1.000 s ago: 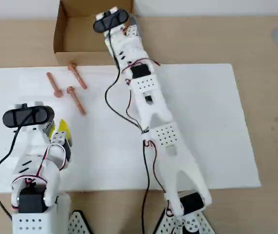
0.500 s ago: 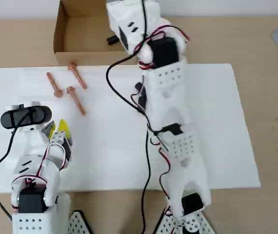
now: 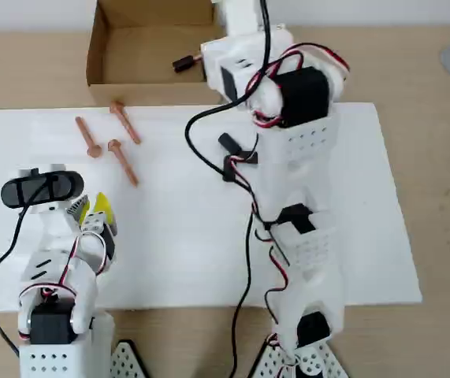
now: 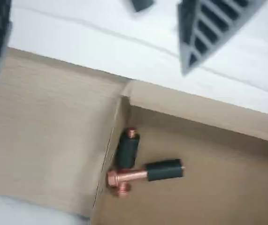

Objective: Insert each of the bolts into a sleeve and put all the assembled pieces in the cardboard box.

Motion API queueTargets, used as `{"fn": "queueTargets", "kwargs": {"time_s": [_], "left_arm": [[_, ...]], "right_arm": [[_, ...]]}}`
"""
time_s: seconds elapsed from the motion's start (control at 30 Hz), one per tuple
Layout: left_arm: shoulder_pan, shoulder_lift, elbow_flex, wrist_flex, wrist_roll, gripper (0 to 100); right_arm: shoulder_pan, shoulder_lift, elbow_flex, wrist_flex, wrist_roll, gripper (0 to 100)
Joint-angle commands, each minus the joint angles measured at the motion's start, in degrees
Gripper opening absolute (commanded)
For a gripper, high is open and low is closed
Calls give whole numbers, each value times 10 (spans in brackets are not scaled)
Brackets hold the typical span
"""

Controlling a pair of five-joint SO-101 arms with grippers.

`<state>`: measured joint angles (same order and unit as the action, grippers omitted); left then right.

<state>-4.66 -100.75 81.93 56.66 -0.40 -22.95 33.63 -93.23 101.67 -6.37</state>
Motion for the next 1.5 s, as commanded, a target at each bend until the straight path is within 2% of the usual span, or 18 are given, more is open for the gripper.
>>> {"fn": "queueTargets", "kwargs": {"time_s": [0.0, 0.13, 0.2, 0.67, 0.93, 1.2, 1.33, 1.47], "left_arm": [[-6, -6, -9, 0, 4, 84], [-6, -6, -9, -1, 4, 84], [-6, -6, -9, -2, 4, 84], [-5, -6, -8, -2, 4, 84], [-6, -4, -4, -18, 0, 84], [-7, -1, -18, -25, -22, 85], [-30, 7, -39, -25, -27, 86], [-65, 105, -57, -29, -25, 86]], "right_arm": [[6, -88, -22, 9, 38, 291], [5, -143, -10, 9, 61, 290], [7, -162, 42, 10, 61, 290], [16, -529, 697, 9, 57, 290], [26, -630, 950, -5, 61, 292], [122, -607, 1132, -192, 61, 289], [90, -606, 1211, -278, 72, 289], [40, -606, 1290, -382, 86, 290]]}}
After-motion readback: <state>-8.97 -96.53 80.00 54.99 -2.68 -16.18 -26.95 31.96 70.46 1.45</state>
